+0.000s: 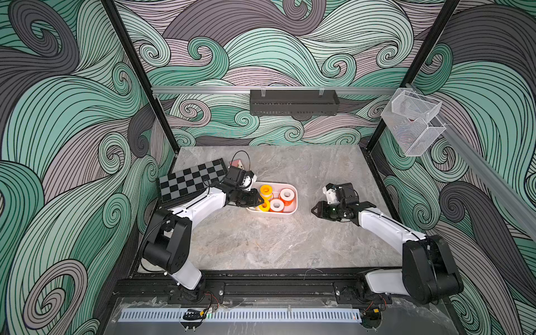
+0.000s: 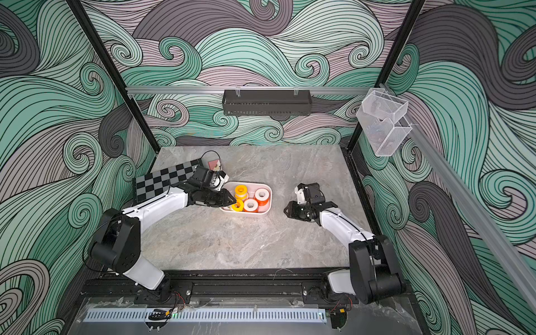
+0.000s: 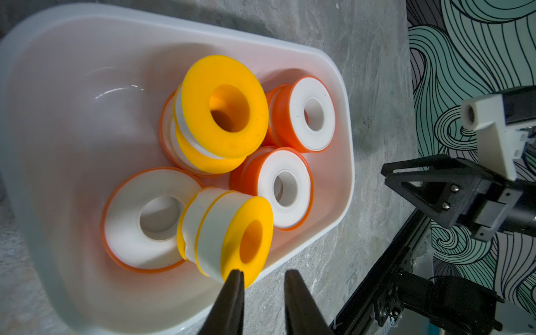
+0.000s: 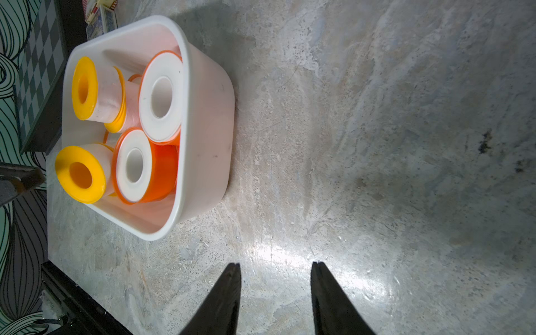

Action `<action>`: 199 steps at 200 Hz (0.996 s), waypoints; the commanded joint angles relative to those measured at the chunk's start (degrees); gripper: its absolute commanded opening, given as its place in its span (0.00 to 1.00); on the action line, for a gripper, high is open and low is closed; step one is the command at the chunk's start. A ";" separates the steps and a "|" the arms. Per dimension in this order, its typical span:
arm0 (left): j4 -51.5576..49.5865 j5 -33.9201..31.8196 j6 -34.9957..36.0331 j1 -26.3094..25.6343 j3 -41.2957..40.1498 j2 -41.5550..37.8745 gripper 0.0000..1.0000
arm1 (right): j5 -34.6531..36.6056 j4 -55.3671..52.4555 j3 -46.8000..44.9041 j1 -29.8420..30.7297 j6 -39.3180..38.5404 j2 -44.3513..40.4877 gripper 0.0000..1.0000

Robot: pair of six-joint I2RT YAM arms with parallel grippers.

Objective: Put the sealing tape into the storage box
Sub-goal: Place the sealing tape in the storage box.

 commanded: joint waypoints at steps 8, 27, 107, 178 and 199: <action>0.51 -0.04 0.29 0.13 0.84 1.52 0.28 | -0.71 0.02 -0.34 0.41 0.01 -1.25 0.44; 0.72 -0.04 0.33 0.26 1.01 3.06 0.28 | -0.71 0.00 -0.25 0.41 -0.04 -1.24 0.44; -1.08 -3.15 1.15 0.89 1.26 2.82 0.28 | -1.06 0.02 -0.17 0.40 -0.05 -1.05 0.44; 1.37 1.22 0.11 0.90 0.56 -0.64 0.31 | -0.71 -0.02 -0.34 0.38 0.01 -1.50 0.44; 2.33 2.07 -0.19 0.90 0.05 -1.64 0.32 | -0.76 -0.02 -0.43 0.37 -0.07 -1.50 0.44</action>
